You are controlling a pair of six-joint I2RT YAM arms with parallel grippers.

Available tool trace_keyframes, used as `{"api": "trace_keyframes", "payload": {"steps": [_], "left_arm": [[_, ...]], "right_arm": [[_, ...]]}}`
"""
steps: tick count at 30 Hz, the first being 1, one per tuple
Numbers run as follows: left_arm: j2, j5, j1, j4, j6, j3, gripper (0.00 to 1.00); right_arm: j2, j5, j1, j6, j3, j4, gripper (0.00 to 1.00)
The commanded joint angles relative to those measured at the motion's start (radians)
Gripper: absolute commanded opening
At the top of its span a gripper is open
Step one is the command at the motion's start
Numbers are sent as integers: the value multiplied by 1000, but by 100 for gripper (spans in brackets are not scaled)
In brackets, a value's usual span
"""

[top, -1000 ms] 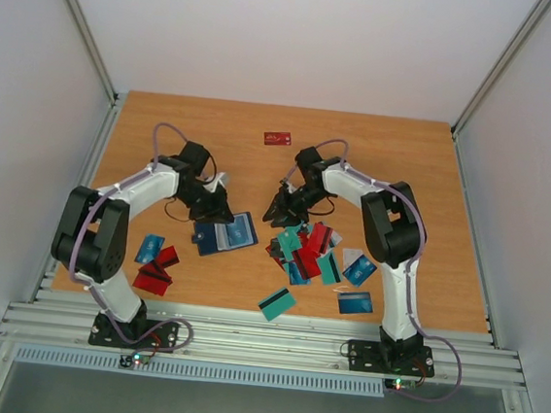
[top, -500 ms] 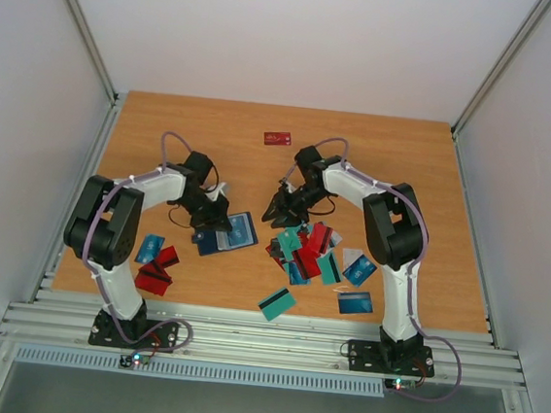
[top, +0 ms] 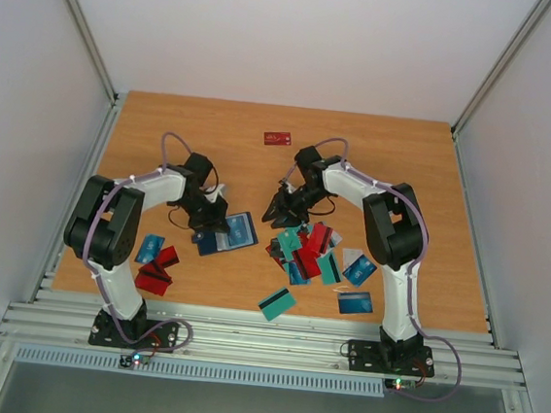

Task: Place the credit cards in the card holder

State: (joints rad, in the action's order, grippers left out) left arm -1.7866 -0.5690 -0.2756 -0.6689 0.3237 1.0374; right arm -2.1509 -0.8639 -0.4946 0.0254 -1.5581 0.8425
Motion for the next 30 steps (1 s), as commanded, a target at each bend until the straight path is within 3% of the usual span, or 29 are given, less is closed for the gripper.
{"api": "trace_keyframes", "payload": {"steps": [1,15,30], "left_arm": [[-30,0,-2,30,-16,-21,0],[-84,-6,-2,46,-24,-29,0],[-107,-14,-3,55,-40,-37,0]], "right_arm": [[23,-9,-12,-9,-13,16,36],[-3,-53,-48,-48,-64,30,42],[-140,-72,-105,-118,-190,109,47]]}}
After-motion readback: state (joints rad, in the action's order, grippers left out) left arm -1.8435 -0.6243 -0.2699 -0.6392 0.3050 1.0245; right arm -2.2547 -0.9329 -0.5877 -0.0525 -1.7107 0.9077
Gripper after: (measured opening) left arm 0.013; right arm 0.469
